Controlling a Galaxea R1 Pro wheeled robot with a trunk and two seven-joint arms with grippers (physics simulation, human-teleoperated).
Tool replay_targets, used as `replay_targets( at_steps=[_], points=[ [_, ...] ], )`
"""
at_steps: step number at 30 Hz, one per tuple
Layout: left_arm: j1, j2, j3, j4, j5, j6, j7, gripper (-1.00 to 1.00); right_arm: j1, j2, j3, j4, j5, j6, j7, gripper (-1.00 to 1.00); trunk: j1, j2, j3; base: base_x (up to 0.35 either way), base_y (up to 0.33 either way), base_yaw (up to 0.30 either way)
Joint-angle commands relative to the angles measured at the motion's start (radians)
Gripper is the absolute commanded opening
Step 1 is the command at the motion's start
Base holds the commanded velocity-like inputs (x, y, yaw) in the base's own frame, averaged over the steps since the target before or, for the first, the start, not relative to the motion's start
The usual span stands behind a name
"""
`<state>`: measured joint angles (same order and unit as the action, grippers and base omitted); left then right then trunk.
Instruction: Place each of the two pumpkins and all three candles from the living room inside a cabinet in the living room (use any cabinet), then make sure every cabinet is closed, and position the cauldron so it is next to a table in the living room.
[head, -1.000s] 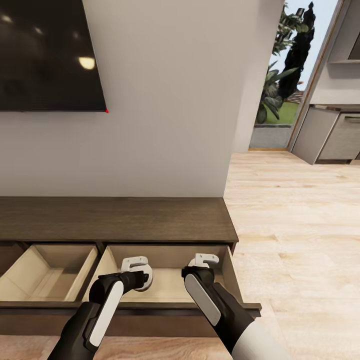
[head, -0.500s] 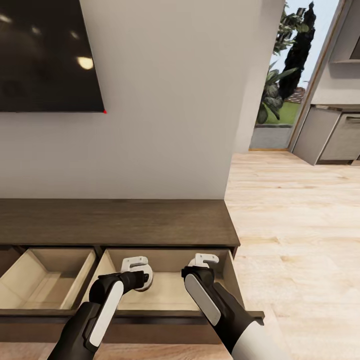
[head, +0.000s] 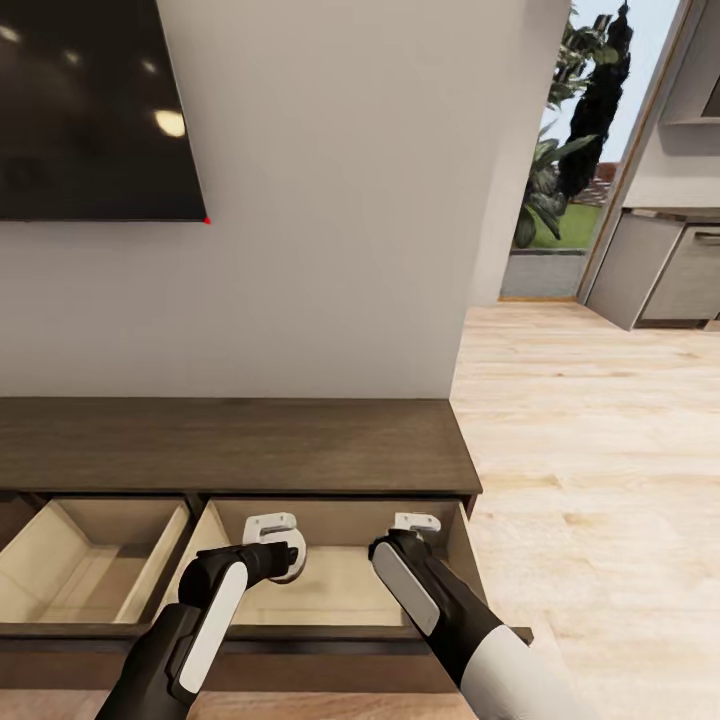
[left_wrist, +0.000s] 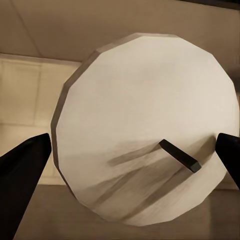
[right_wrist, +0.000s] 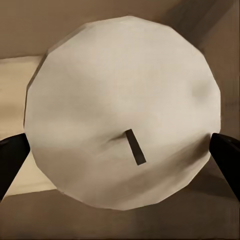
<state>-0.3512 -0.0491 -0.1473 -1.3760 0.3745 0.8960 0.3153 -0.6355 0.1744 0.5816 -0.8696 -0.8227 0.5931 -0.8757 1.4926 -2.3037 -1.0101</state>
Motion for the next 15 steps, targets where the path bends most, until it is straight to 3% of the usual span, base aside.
replay_targets(
  at_steps=[1,15],
  points=[
    [0.000,-0.001,0.000,0.000,0.000,0.000,0.000,-1.00,-0.002,0.000,0.000,0.006,-0.005,-0.001,0.002,-1.00,0.004,-0.007,-0.003,0.000,0.000,0.000],
    [0.000,-0.011,-0.001,0.000,0.001,0.004,0.001,-1.00,-0.006,0.000,0.000,0.017,-0.018,-0.003,0.007,-1.00,0.058,-0.105,-0.047,0.000,0.000,0.000]
  ],
)
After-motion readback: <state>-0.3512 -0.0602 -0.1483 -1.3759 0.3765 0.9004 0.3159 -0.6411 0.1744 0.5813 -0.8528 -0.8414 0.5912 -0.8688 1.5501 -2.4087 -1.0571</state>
